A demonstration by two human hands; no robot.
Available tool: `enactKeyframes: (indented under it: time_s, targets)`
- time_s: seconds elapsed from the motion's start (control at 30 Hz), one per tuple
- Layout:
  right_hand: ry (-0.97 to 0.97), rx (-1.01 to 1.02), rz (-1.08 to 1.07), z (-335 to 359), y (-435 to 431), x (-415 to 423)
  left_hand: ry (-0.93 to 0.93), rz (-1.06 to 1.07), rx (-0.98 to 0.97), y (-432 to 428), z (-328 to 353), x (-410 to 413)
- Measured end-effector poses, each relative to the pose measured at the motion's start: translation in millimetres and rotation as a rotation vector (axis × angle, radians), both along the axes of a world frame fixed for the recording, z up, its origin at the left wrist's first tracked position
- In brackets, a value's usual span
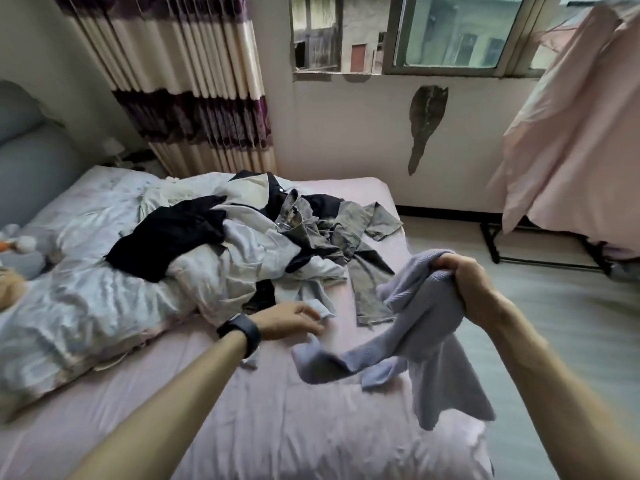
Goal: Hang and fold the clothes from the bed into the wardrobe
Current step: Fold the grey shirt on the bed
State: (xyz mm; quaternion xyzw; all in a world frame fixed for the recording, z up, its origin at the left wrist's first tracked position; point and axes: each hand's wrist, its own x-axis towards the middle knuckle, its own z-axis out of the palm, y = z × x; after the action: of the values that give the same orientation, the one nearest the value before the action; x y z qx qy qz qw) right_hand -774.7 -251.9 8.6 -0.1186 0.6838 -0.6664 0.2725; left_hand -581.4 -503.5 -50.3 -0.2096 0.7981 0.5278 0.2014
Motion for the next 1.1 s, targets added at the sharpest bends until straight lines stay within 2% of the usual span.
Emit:
enactKeyframes:
  time_s: [0.1, 0.17, 0.27, 0.33, 0.43, 0.5, 0.57, 0.63, 0.7, 0.77, 0.9, 1.0, 1.1]
  targets:
    - [-0.037, -0.071, 0.025, 13, 11, 10, 0.078, 0.044, -0.313, 18, -13, -14]
    - [-0.040, -0.122, 0.064, 24, 20, 18, 0.163, 0.065, -0.391, 26, -19, -15]
    - [-0.019, -0.219, 0.003, 43, 31, 31, 0.201, -0.095, -0.514, 38, -33, -13]
    - [0.013, -0.263, -0.063, 51, 38, 36, 0.209, -0.130, -0.504, 49, -45, -7]
    - [0.005, -0.317, -0.154, 58, 49, 47, 0.414, -0.042, -0.427, 54, -60, 2]
    - [0.000, -0.305, -0.218, 54, 61, 49, 0.481, 0.060, -0.367, 53, -61, 9]
    - [0.025, -0.194, -0.327, 41, 73, 47, 0.467, 0.234, -0.277, 45, -54, 15]
    - [0.176, 0.054, -0.423, 19, 83, 45, 0.452, 0.389, -0.209, 34, -43, 21]
    - [0.381, 0.393, -0.405, -7, 89, 48, 0.459, 0.430, -0.199, 24, -25, 24]
    - [0.504, 0.594, -0.336, -31, 89, 63, 0.493, 0.379, -0.281, 18, -8, 30]
    - [0.642, 0.671, -0.152, -70, 77, 101, 0.551, 0.207, -0.454, 1, 4, 54]
    - [0.686, 0.781, -0.004, -95, 79, 120, 0.357, 0.111, -0.353, -17, 9, 75]
    - [0.640, 0.841, 0.126, -110, 81, 137, 0.176, 0.054, -0.289, -21, 4, 107]
